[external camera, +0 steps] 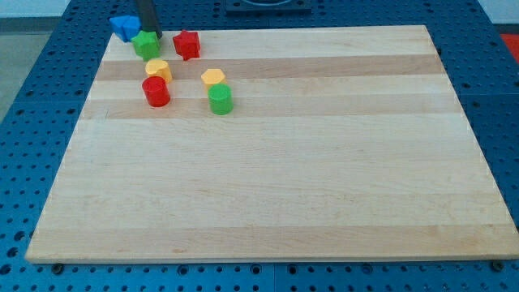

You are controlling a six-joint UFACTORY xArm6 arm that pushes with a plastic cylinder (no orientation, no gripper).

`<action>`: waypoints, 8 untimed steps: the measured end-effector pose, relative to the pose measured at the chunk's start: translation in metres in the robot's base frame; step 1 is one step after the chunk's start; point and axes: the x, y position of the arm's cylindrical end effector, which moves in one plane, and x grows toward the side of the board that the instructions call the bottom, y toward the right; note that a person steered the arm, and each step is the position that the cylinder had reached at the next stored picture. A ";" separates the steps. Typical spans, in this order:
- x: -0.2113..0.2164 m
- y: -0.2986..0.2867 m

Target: Locate the arm bottom right to the blue cube

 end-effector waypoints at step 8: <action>0.021 -0.056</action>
